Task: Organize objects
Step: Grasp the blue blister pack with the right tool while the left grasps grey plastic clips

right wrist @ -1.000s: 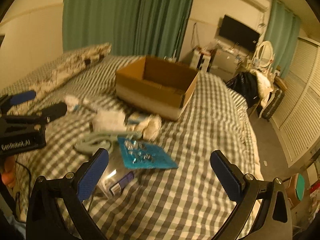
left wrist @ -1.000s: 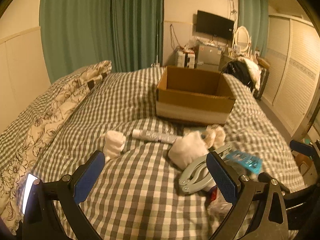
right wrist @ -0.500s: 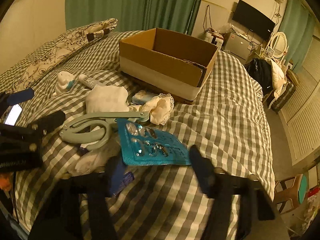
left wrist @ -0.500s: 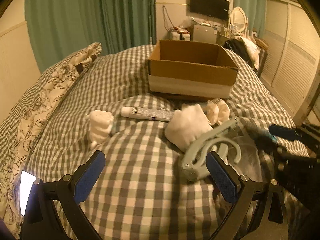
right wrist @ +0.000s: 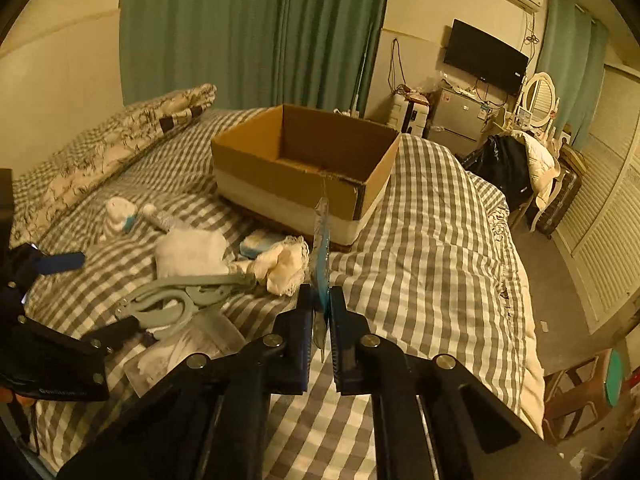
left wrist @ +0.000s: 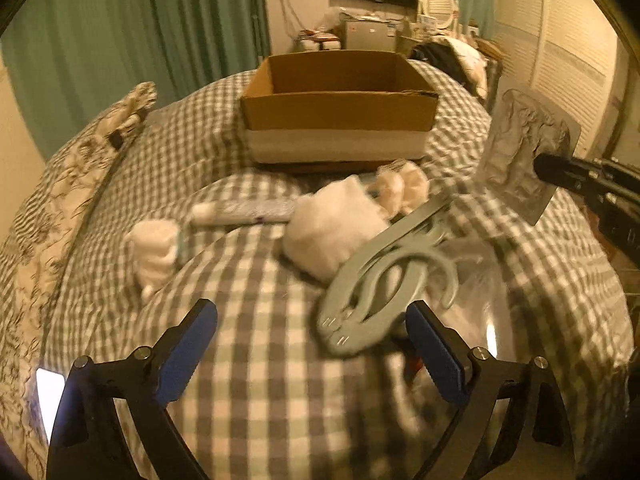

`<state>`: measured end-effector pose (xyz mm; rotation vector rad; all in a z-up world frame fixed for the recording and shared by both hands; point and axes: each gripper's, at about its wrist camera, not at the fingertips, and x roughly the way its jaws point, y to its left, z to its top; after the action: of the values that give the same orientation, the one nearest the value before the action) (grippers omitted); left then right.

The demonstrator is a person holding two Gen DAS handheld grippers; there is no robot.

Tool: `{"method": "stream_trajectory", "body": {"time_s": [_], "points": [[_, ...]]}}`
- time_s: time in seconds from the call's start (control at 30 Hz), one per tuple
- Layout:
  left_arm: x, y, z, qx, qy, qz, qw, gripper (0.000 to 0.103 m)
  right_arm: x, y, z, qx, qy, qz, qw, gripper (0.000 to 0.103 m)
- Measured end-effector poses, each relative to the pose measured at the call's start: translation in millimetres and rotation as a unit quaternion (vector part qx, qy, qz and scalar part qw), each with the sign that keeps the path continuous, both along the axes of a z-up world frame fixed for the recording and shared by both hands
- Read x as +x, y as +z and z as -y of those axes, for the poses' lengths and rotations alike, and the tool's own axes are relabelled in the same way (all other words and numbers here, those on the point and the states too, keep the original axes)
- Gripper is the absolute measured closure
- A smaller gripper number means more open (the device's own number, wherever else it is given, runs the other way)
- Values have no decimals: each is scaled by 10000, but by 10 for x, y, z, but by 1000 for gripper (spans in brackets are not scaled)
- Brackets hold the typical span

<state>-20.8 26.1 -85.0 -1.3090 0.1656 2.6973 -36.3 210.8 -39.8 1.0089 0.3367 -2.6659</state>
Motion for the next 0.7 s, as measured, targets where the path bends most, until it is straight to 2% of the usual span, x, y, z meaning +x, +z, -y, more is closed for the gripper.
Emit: {"method": "stream_trajectory", "body": {"time_s": [0.17, 0.33, 0.37, 0.47, 0.6, 0.7], "points": [[-250, -36, -129, 376, -318, 244, 9985, 12, -25, -4, -56, -56, -42, -23, 10000, 95], [-363, -145, -94, 748, -407, 557, 9948, 17, -73, -34, -119, -107, -81, 44, 9999, 95], [-367, -167, -55, 917, -407, 657, 9928, 22, -77, -43, -126, -115, -91, 49, 9999, 95], [-333, -198, -4, 1370, -617, 915, 9844, 48, -86, -57, -134, -141, -82, 72, 9998, 95], [-212, -130, -30, 1152, -588, 752, 9887, 49, -53, -43, -103, -149, -32, 69, 9999, 95], [-108, -3, -24, 1175, -577, 591, 9896, 49, -11, -13, -89, -127, -9, 30, 9999, 95]]}}
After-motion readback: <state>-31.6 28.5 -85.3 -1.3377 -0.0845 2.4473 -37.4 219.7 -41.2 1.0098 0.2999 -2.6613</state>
